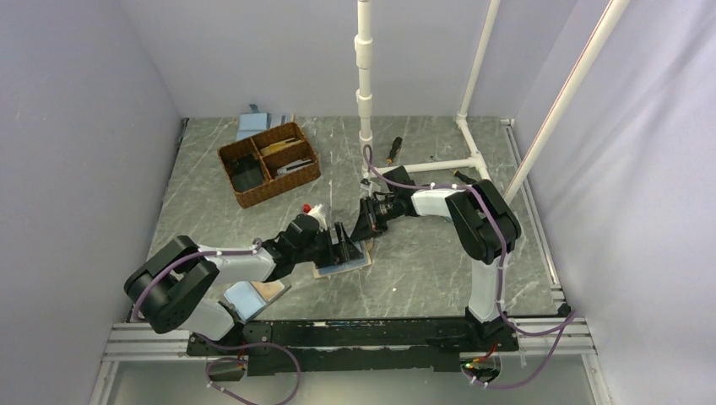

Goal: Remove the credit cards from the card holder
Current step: Pick up the card holder from the center of the board.

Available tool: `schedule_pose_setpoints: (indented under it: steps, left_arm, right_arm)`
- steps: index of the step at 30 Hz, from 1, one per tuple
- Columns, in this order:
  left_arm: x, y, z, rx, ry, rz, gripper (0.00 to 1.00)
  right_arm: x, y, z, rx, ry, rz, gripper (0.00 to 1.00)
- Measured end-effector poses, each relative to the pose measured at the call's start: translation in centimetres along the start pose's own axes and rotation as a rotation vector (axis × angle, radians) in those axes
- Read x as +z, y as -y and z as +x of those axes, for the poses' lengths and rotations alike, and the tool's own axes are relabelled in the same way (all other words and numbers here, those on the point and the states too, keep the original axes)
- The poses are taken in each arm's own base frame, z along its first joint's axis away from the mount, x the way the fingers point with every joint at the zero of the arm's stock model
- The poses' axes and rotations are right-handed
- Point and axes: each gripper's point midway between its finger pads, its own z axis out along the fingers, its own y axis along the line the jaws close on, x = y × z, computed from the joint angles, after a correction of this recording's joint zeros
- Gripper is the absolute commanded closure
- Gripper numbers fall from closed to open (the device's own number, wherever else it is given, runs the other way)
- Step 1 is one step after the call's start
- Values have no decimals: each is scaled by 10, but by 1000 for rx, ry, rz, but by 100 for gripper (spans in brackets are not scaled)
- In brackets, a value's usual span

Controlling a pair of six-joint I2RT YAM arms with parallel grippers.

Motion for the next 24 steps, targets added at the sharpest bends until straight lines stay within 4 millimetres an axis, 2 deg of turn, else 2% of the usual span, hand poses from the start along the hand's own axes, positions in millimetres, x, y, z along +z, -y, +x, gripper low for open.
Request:
schedule_pose_setpoints:
  steps: [11, 24]
  left_arm:
    - [1, -6, -11, -11, 18, -99, 11]
    - [-8, -19, -18, -34, 41, -212, 11]
  right_arm:
    - [7, -15, 11, -9, -47, -51, 79]
    - [15, -33, 19, -30, -82, -110, 74]
